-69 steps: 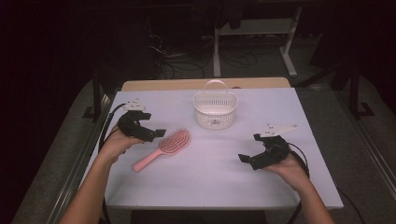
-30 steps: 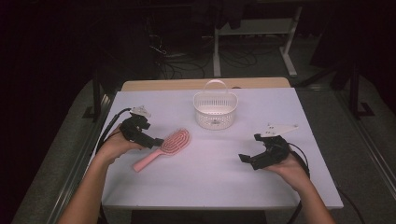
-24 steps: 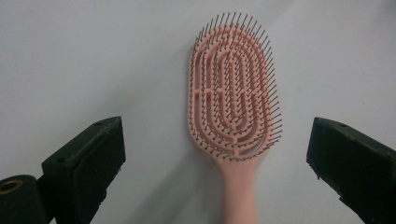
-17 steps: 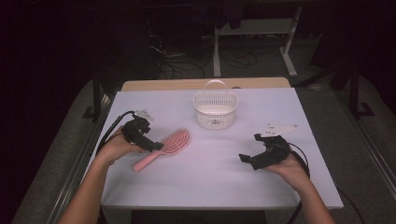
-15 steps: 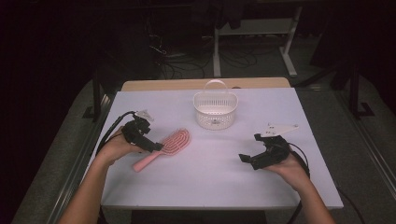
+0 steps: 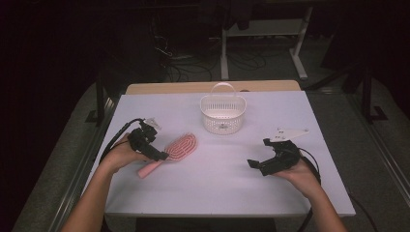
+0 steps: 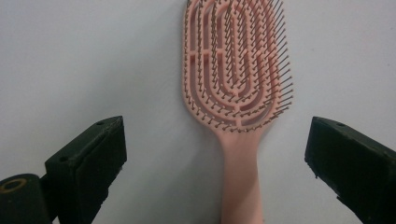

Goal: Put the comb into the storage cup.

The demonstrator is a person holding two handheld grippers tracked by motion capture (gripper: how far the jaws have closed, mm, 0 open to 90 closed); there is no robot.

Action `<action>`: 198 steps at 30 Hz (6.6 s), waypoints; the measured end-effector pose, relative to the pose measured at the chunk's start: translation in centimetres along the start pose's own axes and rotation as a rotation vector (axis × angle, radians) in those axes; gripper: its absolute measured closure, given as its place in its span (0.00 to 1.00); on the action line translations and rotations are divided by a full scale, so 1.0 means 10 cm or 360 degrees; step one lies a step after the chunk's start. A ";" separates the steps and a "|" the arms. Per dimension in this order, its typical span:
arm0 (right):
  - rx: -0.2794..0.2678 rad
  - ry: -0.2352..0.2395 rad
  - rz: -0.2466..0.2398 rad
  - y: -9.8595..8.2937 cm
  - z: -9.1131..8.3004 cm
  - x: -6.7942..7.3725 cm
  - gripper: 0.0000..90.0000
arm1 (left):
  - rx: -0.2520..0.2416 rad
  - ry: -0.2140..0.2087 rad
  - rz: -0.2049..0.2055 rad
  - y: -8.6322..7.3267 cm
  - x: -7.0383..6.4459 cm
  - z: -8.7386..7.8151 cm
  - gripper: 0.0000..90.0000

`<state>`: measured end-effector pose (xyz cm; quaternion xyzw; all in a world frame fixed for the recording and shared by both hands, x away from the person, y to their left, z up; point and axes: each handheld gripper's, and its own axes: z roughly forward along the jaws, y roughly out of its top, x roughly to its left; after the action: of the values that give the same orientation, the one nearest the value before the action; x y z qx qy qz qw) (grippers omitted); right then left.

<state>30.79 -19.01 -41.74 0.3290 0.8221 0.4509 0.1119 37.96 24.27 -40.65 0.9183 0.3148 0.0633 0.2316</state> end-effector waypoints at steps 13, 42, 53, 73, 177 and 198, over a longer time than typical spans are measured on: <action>0.0001 -0.0001 0.0003 0.00 0.00 0.00 0.00 | 0.0088 0.0004 0.0006 -0.02 -0.04 0.08 0.09; 0.0003 0.0000 0.0003 0.00 0.01 0.00 0.00 | 0.0226 -0.0017 0.0018 -0.02 -0.08 0.17 0.34; 0.0004 0.0001 0.0006 0.00 0.01 -0.01 0.00 | 0.0265 0.0013 0.0029 0.00 -0.10 0.20 0.46; 0.0005 -0.0001 0.0006 0.00 0.02 -0.01 0.00 | 0.0392 0.0017 0.0074 0.08 -0.15 0.29 0.64; 0.0006 -0.0006 0.0005 0.00 0.01 -0.01 0.00 | -0.0118 -0.0186 -0.0111 0.11 0.00 -0.13 0.78; -0.0008 -0.0010 0.0006 -0.01 0.01 -0.02 0.00 | -0.0440 -0.0192 -0.0093 0.10 0.00 -0.24 0.78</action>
<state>30.93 -19.10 -41.84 0.3318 0.8200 0.4521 0.1144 37.90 24.49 -38.07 0.8703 0.3152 0.0440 0.3760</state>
